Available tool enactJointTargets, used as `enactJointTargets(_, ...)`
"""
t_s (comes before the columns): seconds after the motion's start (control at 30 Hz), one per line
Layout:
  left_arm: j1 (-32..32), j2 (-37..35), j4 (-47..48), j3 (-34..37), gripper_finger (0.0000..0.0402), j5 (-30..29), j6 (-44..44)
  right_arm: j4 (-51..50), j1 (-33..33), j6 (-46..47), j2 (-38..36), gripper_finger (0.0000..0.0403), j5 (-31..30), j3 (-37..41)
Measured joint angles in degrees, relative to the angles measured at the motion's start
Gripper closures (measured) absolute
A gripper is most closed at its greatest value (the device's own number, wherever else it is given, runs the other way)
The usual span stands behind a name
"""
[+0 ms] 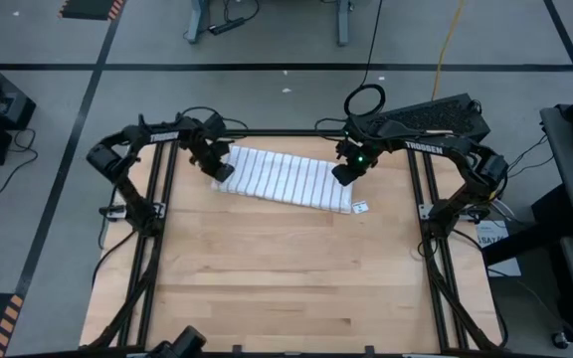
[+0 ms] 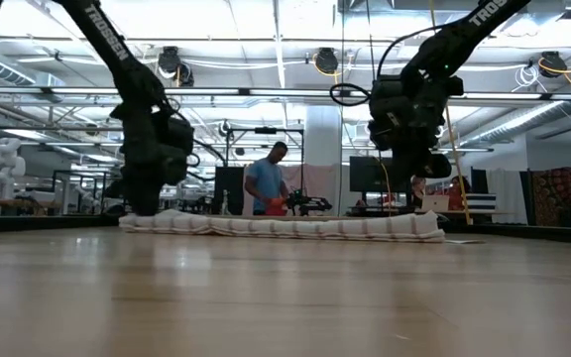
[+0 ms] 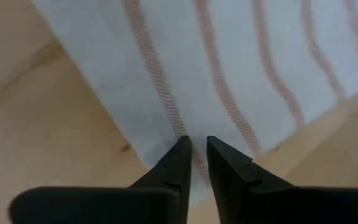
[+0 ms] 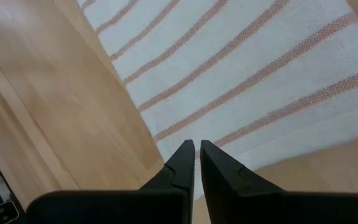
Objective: Roll towel
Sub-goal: Roll the white towel
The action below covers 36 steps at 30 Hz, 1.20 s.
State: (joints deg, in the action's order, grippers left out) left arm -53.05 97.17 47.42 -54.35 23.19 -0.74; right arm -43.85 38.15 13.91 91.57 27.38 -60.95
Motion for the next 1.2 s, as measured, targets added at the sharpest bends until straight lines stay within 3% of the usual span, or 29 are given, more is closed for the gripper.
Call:
enactJointTargets(0.17, -1.46, -2.76, 3.97, -4.69, 0.0395, 3.81, 0.43, 0.30, 0.00, -0.56, 0.00, 0.0385, -0.19, 0.00)
enactJointTargets(0.37, -2.02, -4.88, -3.71, -7.67, 0.0385, -1.36, 2.90, 1.18, 0.00, -1.22, 0.00, 0.0385, 0.88, 0.00)
enactJointTargets(0.67, -2.50, 7.91, -3.86, -7.20, 0.0396, -5.47, 1.10, 2.40, 0.00, -1.15, 0.00, 0.0385, 1.06, 0.00)
enactJointTargets(0.77, -2.15, 9.67, -2.77, -7.54, 0.0396, -5.01, -0.63, 3.25, -0.02, 0.50, 0.00, 0.0385, -2.67, -0.02)
enactJointTargets(0.93, -2.07, 5.81, 3.01, -9.67, 0.0396, -5.17, -3.49, 3.23, 0.04, 3.57, 0.00, 0.0385, -5.12, -0.02)
enactJointTargets(1.07, -0.97, -1.29, -1.31, -11.39, 0.0396, -7.48, -3.44, 3.55, -0.02, 2.98, -0.02, 0.0385, -4.90, -0.02)
enactJointTargets(1.2, -0.14, -1.01, -6.39, -11.31, 0.0396, -12.17, -1.49, 5.79, 0.00, 3.10, -0.01, 0.0385, -4.90, -0.02)
